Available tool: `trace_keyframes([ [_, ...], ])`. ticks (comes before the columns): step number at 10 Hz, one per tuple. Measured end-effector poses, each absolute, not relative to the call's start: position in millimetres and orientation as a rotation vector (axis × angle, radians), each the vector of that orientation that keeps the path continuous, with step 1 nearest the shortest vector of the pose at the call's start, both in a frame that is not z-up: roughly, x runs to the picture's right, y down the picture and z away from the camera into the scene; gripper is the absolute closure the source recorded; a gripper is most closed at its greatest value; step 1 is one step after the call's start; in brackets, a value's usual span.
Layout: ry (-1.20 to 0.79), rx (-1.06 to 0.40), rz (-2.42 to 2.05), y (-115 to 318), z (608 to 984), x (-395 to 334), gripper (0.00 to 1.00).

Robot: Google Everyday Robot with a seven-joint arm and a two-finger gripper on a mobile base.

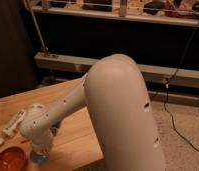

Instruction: Place the ceramic cup in the ceramic bowl

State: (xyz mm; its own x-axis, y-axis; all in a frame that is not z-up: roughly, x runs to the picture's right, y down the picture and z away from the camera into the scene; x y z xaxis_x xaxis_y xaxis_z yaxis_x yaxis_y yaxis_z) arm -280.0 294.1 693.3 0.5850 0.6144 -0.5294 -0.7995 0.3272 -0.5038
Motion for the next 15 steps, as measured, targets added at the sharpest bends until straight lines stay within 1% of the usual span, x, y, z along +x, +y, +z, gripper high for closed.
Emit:
trace_keyframes([
  [2,0.243,-0.809,0.915,284,677,-291,1.0],
  [5,0.235,-0.717,0.858,257,655,-298,1.0],
  [7,0.235,-0.672,0.816,251,641,-306,1.0],
  [9,0.232,-0.678,0.789,257,632,-320,1.0],
  [11,0.203,-0.726,0.77,272,626,-339,1.0],
  [15,0.115,-0.827,0.756,301,634,-368,1.0],
])
